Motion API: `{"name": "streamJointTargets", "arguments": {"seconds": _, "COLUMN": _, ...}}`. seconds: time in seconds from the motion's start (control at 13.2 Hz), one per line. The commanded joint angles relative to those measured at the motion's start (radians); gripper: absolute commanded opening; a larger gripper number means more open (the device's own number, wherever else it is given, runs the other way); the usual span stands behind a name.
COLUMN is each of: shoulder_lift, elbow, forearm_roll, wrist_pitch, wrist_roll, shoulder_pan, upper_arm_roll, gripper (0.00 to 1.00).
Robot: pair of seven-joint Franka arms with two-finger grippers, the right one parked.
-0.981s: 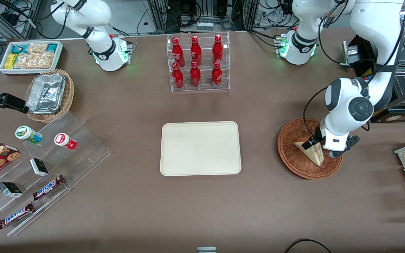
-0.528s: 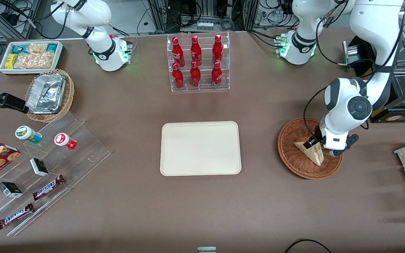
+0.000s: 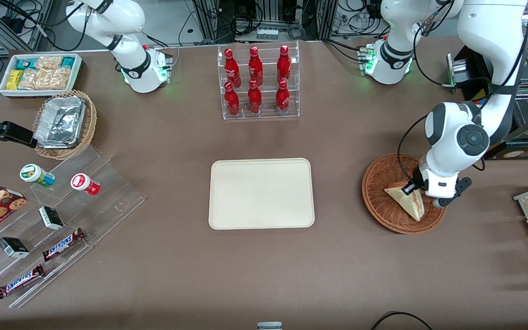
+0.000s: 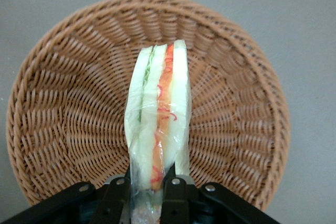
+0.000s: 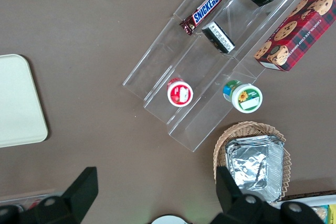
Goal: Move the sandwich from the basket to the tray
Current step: 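Lift the sandwich with the left gripper and carry it toward the tray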
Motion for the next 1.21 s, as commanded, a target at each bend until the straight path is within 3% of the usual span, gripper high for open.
{"name": "streamJointTargets", "arguments": {"seconds": 0.0, "shoulder_lift": -0.07, "elbow": 0.084, "forearm_roll": 0.04, "wrist_pitch": -0.186, "wrist_roll": -0.003, "shoulder_pan": -0.004, "upper_arm_roll": -0.013, "gripper": 0.0}}
{"name": "streamJointTargets", "arguments": {"seconds": 0.3, "shoulder_lift": -0.073, "elbow": 0.293, "forearm_roll": 0.042, "wrist_pitch": -0.461, "wrist_roll": -0.022, "shoulder_pan": -0.004, "upper_arm_roll": -0.209, "gripper": 0.0}}
{"name": "streamJointTargets", "arguments": {"seconds": 0.53, "shoulder_lift": -0.026, "elbow": 0.35, "forearm_roll": 0.048, "wrist_pitch": -0.462, "wrist_roll": -0.067, "shoulder_pan": -0.004, "upper_arm_roll": -0.381, "gripper": 0.0}}
{"name": "streamJointTargets", "arguments": {"seconds": 0.75, "shoulder_lift": 0.098, "elbow": 0.427, "forearm_roll": 0.156, "wrist_pitch": -0.468, "wrist_roll": -0.097, "shoulder_pan": -0.007, "upper_arm_roll": -0.55, "gripper": 0.0}}
{"name": "streamJointTargets", "arguments": {"seconds": 1.13, "shoulder_lift": 0.334, "elbow": 0.599, "forearm_roll": 0.267, "wrist_pitch": -0.469, "wrist_roll": -0.159, "shoulder_pan": -0.227, "upper_arm_roll": -0.558, "gripper": 0.0}}
